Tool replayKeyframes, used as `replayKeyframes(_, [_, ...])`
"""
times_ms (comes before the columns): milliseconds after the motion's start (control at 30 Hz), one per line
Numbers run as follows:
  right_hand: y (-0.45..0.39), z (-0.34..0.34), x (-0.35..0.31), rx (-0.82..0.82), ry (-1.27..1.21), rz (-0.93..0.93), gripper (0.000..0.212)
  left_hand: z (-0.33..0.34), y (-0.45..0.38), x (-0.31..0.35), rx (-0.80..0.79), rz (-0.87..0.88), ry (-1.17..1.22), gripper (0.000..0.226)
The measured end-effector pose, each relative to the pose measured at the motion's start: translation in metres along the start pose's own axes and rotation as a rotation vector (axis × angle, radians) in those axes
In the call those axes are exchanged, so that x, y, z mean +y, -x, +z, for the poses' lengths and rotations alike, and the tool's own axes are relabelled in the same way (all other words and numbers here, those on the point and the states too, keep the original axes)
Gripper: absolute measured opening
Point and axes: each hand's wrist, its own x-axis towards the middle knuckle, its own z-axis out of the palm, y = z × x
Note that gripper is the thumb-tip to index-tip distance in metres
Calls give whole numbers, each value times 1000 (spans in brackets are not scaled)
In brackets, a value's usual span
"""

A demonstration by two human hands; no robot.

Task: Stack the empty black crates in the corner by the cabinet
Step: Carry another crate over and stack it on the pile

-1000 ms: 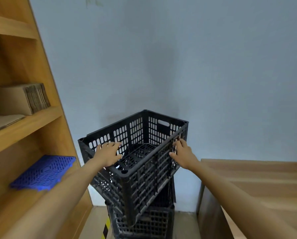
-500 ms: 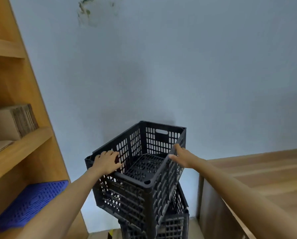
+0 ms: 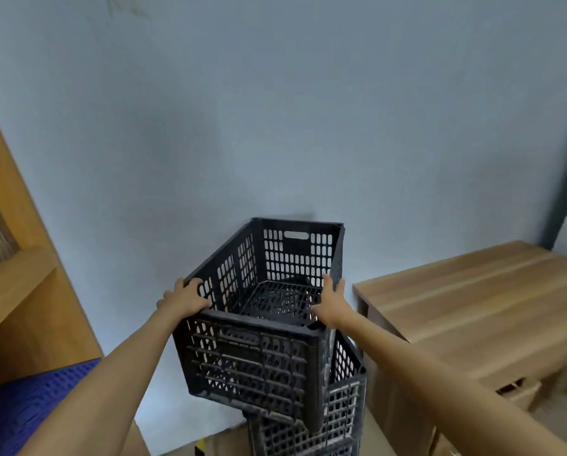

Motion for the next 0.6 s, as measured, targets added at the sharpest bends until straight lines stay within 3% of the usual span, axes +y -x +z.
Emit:
replayKeyframes(167, [9, 5, -10, 56, -172, 22, 75, 4, -1, -10, -16, 3, 44, 60])
replayKeyframes(600, [-8, 5, -9, 105, -380, -34, 84, 27, 17, -14, 120, -49, 127, 57])
